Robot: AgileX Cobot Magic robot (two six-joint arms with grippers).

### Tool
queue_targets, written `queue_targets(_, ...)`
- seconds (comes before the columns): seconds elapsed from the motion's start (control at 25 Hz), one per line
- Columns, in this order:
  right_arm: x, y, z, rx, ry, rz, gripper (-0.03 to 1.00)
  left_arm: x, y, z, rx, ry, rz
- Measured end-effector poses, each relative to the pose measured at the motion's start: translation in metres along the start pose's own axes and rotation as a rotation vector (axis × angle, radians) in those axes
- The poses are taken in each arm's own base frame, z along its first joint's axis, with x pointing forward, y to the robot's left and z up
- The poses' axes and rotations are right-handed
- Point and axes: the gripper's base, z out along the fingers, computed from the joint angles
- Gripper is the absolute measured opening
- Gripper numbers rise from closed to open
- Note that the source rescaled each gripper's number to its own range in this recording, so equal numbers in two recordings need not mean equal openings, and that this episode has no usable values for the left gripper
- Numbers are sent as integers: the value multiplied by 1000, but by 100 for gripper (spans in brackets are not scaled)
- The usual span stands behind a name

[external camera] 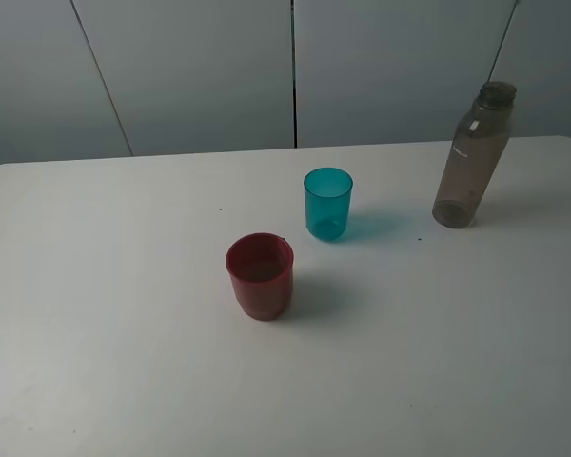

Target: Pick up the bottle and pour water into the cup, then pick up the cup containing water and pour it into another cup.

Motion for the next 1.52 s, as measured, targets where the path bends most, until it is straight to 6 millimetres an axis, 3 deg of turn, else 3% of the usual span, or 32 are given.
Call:
queue_targets(0.28, 14, -2, -13, 31, -103, -24, 99, 0, 0, 0, 0, 0, 0)
queue_targets(0.6, 34, -3, 19, 1, -11, 7, 99, 0, 0, 0, 0, 0, 0)
queue_targets(0.92, 34, -3, 21, 26, -17, 21, 99, 0, 0, 0, 0, 0, 0)
queue_targets(1.24, 33, -2, 23, 215, -32, 106, 99, 0, 0, 0, 0, 0, 0)
queue_targets(1.52, 33, -3, 23, 226, -32, 108, 100, 0, 0, 0, 0, 0, 0)
